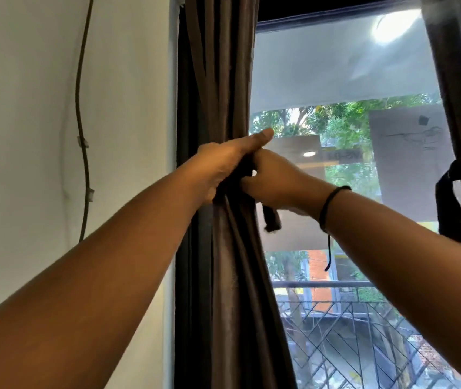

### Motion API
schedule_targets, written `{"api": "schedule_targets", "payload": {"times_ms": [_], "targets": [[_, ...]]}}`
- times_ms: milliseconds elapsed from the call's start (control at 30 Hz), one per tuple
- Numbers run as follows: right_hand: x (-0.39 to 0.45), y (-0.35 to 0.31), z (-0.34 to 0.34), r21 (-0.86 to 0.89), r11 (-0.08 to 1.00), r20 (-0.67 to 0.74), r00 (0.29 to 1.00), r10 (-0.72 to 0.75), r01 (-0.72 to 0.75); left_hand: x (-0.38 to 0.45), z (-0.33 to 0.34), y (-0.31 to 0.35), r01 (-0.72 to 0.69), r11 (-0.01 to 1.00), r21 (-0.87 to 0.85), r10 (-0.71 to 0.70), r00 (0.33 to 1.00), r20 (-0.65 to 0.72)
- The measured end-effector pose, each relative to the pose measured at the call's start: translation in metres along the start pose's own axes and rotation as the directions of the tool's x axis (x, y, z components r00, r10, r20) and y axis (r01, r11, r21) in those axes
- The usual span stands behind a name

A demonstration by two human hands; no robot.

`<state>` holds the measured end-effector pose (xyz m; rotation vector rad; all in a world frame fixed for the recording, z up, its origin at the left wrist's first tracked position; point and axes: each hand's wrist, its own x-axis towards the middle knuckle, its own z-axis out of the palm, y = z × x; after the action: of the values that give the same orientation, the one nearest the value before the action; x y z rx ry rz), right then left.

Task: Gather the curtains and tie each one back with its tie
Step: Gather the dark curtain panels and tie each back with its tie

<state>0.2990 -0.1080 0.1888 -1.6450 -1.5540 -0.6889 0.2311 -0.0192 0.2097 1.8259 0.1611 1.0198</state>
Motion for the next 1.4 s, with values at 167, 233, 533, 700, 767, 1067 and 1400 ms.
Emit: {"api": "schedule_targets", "payload": {"times_ms": [167,233,533,700,767,1067,1400], "targets": [[-0.006,0.006,0.0,-0.063,0.998,-0.046,0.999,-0.024,0.022,0.018,-0.007,-0.006,-0.024,0.996,-0.087,0.02,0.998,-0.055],[-0.011,0.011,-0.011,0.09,0.994,-0.036,0.997,0.068,-0.064,0.02,-0.016,-0.014,-0.069,0.986,-0.149,0.063,0.997,-0.042],[-0.025,0.019,-0.029,0.668,0.74,0.024,0.996,0.082,-0.077,0.009,-0.021,-0.016,0.024,0.881,-0.473,0.128,0.95,0.286],[-0.015,0.02,-0.012,0.84,0.54,-0.053,0.985,0.164,-0.045,0.004,-0.022,-0.012,0.054,0.852,-0.521,0.15,0.928,0.341],[-0.014,0.02,-0.006,0.898,0.437,-0.045,0.979,0.198,-0.047,0.0,-0.022,-0.007,0.023,0.877,-0.479,0.14,0.943,0.301],[-0.05,-0.025,-0.01,0.873,0.359,-0.399,0.907,0.138,0.329,-0.013,-0.026,0.01,-0.161,0.987,-0.015,0.162,0.98,0.114],[-0.063,-0.047,-0.043,0.866,0.33,-0.448,0.876,0.179,0.375,-0.025,-0.022,0.02,-0.013,0.96,-0.281,0.06,0.986,0.158]]}}
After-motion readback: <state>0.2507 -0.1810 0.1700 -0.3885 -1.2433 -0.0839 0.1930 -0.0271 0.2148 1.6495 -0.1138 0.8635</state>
